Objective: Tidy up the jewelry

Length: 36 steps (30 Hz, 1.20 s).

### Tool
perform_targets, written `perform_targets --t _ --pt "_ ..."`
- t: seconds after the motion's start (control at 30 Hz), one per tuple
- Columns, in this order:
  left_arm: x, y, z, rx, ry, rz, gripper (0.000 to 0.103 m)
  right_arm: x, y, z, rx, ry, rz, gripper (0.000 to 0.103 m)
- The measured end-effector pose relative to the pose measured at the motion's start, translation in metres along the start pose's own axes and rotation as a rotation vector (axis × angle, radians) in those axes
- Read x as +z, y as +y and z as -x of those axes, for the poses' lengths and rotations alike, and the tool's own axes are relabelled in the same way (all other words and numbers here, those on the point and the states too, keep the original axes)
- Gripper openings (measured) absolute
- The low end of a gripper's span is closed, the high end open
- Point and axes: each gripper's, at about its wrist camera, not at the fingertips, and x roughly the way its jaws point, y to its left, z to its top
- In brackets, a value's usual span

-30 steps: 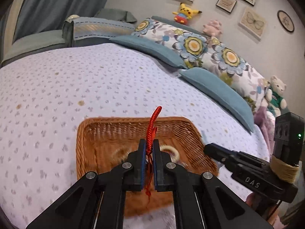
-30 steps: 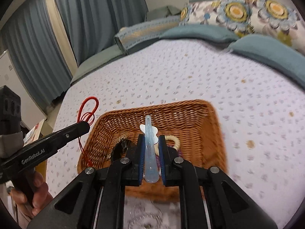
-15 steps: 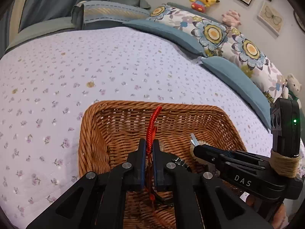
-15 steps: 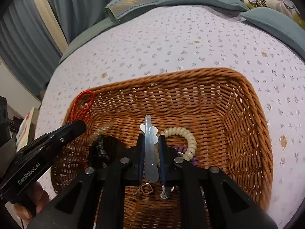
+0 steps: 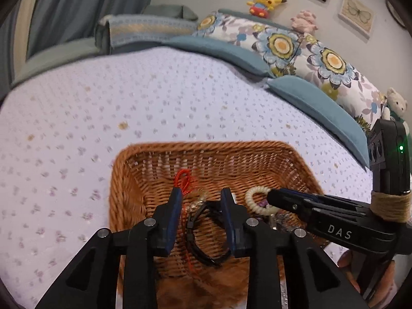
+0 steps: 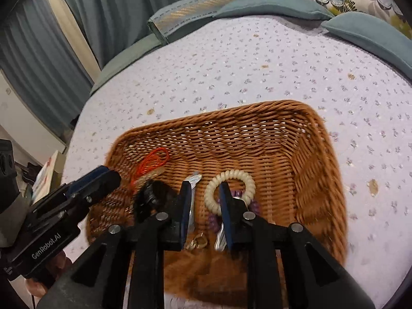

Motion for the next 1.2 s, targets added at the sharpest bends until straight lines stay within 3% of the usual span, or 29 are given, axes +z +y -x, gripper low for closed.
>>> perform_targets --t 0.1,0.23,0.33,0.53,0.63,0.97,1.2 --pt "0.000 -0.021 0.033 0.027 -0.059 -0.046 0.032 -0.010 0.002 0.028 0.005 -0.023 0.005 0.025" --pt "-0.006 -0.044 0.074 0.033 -0.127 -0.082 0.045 -0.024 0.001 0.064 0.023 -0.050 0.001 0.025" --pt "-0.014 -0.059 0.103 0.025 -0.162 -0.096 0.045 -0.042 0.000 0.091 0.023 -0.071 0.005 0.026" --pt "-0.037 -0.072 0.146 0.003 -0.186 -0.071 0.045 -0.079 0.008 0.124 -0.029 -0.121 0.080 0.038" --pt "-0.053 -0.070 0.156 0.005 -0.183 -0.055 0.045 -0.095 0.007 0.131 -0.038 -0.135 0.115 0.038" --pt "-0.099 -0.047 0.129 -0.028 -0.055 0.028 0.050 -0.124 -0.013 0.091 0.000 -0.037 0.084 0.038" --pt "-0.121 -0.026 0.094 -0.054 0.026 0.080 0.050 -0.141 -0.001 0.064 0.016 0.036 0.127 0.038"
